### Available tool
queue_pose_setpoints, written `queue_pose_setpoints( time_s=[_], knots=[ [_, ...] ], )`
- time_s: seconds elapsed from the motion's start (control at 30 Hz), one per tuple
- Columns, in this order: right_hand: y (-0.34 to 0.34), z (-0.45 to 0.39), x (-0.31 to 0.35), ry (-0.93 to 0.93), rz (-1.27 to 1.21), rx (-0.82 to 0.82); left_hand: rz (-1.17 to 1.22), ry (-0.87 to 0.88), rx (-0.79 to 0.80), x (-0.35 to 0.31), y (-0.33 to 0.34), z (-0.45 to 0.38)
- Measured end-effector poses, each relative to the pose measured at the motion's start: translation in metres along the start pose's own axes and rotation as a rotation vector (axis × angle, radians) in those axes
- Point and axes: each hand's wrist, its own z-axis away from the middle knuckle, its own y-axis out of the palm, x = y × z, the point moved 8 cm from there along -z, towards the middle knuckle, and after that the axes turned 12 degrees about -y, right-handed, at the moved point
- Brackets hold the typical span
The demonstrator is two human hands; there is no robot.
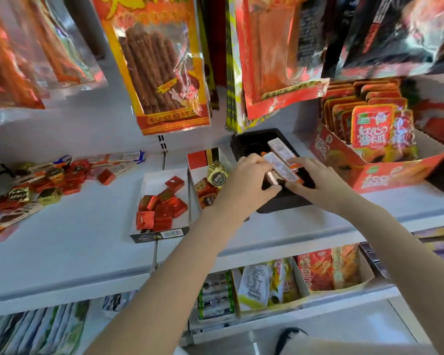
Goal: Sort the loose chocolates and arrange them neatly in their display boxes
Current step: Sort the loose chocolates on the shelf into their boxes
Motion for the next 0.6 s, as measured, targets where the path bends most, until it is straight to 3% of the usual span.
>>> queue_pose_setpoints(
  time_s=[0.17, 0.37, 0.6],
  knots=[
    [0.003, 0.001, -0.008, 0.073, -0.007, 0.025, 0.016, -0.026, 0.105, 0.011, 0.002, 0.003],
    [-0.011, 0.004, 0.002, 0.050, 0.024, -0.055, -0.095, 0.067, 0.105, 0.007, 0.006, 0.010],
    [-0.027, -0.002, 0.051, -0.135, 0.034, -0.154, -0.013, 0.005, -0.182, 0.032, -0.041, 0.023]
  ],
)
